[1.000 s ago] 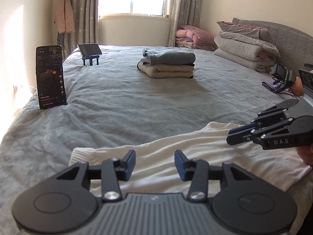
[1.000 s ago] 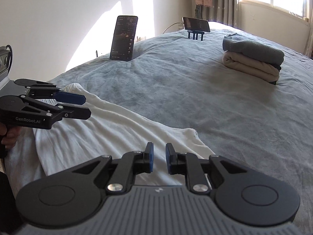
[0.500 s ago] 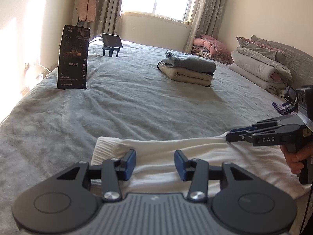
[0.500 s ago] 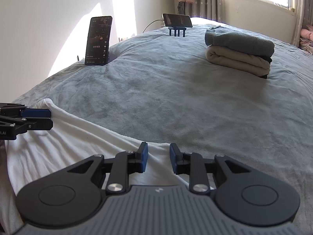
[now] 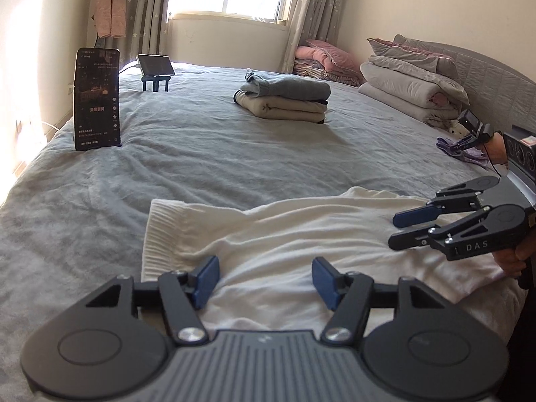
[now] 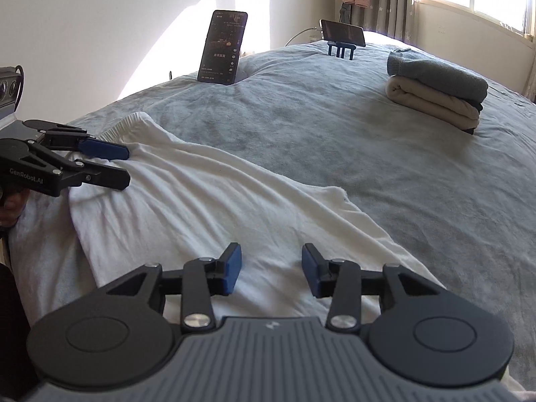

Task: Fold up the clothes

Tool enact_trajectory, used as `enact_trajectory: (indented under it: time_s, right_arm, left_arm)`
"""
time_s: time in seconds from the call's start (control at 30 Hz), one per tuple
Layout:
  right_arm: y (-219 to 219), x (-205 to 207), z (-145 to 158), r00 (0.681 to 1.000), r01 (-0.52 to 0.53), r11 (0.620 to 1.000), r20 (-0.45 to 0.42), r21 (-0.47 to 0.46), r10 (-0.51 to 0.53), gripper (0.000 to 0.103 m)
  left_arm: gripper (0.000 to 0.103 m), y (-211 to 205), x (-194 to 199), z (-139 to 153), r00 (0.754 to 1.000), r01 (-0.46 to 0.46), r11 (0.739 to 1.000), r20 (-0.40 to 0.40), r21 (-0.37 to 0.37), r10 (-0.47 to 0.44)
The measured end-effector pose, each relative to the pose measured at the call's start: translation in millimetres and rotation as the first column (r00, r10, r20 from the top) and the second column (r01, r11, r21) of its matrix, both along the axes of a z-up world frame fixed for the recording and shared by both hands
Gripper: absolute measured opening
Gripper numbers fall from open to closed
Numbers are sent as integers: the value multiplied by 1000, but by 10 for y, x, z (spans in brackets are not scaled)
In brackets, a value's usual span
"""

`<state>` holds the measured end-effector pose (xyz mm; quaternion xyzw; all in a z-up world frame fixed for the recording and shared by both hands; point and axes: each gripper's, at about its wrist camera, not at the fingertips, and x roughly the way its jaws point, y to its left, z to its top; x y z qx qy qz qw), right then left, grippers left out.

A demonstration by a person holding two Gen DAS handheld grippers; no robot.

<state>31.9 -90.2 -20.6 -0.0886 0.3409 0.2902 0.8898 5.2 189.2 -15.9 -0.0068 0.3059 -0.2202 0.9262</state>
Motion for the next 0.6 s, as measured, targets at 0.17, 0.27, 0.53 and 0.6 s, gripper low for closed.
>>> enact_trajectory:
  time_s: [0.17, 0.27, 0.53, 0.6]
  right_arm:
    - [-269, -151, 53, 998, 63, 998, -9, -12, -64, 46]
    - [-419, -220, 88, 994, 111, 994, -13, -19, -112, 47]
    - [-769, -411, 129, 977, 212, 977, -15, 4, -212, 51]
    - [-825, -434, 128, 974, 226, 974, -13, 8, -226, 51]
  left_arm:
    - [63, -86, 7, 127, 1000, 10, 1000, 28, -9, -10]
    - [64, -228, 10, 240, 997, 50, 998, 58, -28, -49]
    - [68, -658, 34, 393, 990, 119, 992, 83, -51, -114]
    - [68, -759, 28, 416, 988, 138, 989, 84, -57, -133]
